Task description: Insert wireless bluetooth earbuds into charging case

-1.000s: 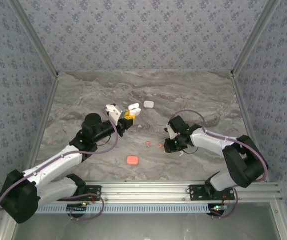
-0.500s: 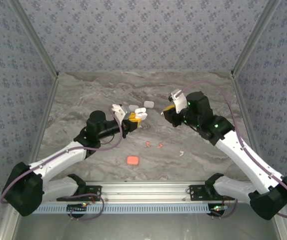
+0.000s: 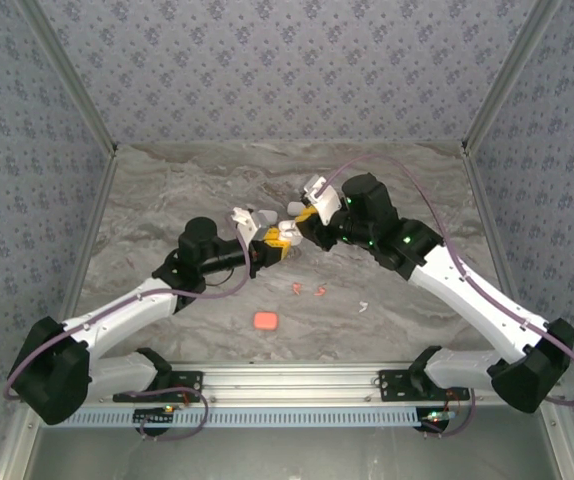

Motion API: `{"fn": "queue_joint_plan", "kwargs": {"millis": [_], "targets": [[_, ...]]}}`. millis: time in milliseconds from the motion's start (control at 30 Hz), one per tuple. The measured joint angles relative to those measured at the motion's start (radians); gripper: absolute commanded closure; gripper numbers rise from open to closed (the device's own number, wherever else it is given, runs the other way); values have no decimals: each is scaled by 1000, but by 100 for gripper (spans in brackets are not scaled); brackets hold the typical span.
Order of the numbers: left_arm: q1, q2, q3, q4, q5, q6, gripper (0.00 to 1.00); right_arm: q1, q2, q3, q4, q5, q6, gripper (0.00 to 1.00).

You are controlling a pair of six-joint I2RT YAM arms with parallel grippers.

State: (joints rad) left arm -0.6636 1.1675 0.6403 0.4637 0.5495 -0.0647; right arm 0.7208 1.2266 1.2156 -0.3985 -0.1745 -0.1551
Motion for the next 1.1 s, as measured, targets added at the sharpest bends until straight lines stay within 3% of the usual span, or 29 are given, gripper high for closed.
{"fn": "queue_joint_plan", "kwargs": {"millis": [733, 833, 1100], "targets": [[0, 0, 5, -1, 5, 0, 100, 24, 51, 0, 14, -77, -28, 76], [0, 0, 5, -1, 5, 0, 100, 25, 51, 0, 13, -92, -31, 72], [0, 0, 6, 0, 11, 0, 100, 0, 48, 2, 8, -179, -17, 45]]}}
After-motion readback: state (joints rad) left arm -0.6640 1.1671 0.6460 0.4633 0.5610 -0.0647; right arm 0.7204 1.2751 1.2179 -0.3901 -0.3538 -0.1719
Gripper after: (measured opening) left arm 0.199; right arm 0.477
